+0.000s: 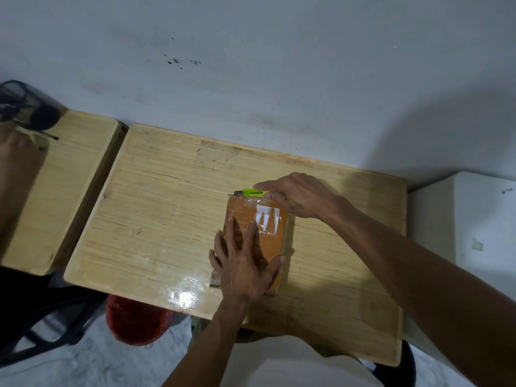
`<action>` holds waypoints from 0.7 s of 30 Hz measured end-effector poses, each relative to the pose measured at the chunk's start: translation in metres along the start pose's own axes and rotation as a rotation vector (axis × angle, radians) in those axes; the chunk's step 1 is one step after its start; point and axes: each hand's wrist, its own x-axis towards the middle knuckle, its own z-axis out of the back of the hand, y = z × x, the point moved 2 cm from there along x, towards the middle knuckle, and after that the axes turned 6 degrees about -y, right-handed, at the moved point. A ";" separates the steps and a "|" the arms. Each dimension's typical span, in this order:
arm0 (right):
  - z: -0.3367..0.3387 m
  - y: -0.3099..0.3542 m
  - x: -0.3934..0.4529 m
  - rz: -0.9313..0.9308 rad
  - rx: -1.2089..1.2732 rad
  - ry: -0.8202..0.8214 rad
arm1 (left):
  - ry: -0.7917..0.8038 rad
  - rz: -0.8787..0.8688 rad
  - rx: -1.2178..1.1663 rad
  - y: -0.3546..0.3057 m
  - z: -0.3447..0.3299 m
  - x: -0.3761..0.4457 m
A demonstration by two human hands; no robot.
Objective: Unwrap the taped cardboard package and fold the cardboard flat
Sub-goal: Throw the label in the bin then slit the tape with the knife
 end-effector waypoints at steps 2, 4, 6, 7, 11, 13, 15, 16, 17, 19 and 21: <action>-0.002 0.000 -0.001 0.005 -0.001 -0.002 | 0.000 -0.001 -0.005 0.000 0.000 0.000; -0.003 0.000 -0.002 0.017 -0.021 -0.006 | 0.001 0.003 -0.007 -0.001 0.001 0.000; -0.002 0.000 -0.004 0.036 -0.075 -0.010 | 0.003 0.009 -0.006 -0.002 0.001 0.000; -0.001 0.000 -0.006 0.044 -0.102 -0.009 | 0.005 0.010 -0.002 -0.003 0.001 0.000; 0.003 0.001 -0.014 0.044 -0.162 0.008 | 0.013 0.019 0.015 -0.005 0.003 0.000; 0.004 0.003 -0.015 0.046 -0.198 0.004 | 0.024 0.021 0.022 -0.007 0.004 0.000; 0.005 0.001 -0.016 0.048 -0.237 0.005 | 0.029 0.025 0.026 -0.008 0.005 0.000; 0.006 -0.001 -0.017 0.043 -0.247 0.012 | 0.027 0.026 0.029 -0.008 0.006 0.000; 0.007 -0.002 -0.019 0.037 -0.252 0.020 | 0.027 0.027 0.032 -0.009 0.006 0.000; 0.008 -0.006 -0.023 0.038 -0.270 0.029 | 0.034 0.025 0.037 -0.009 0.007 -0.001; 0.009 -0.009 -0.027 0.039 -0.279 0.030 | 0.035 0.011 0.042 -0.011 0.007 -0.001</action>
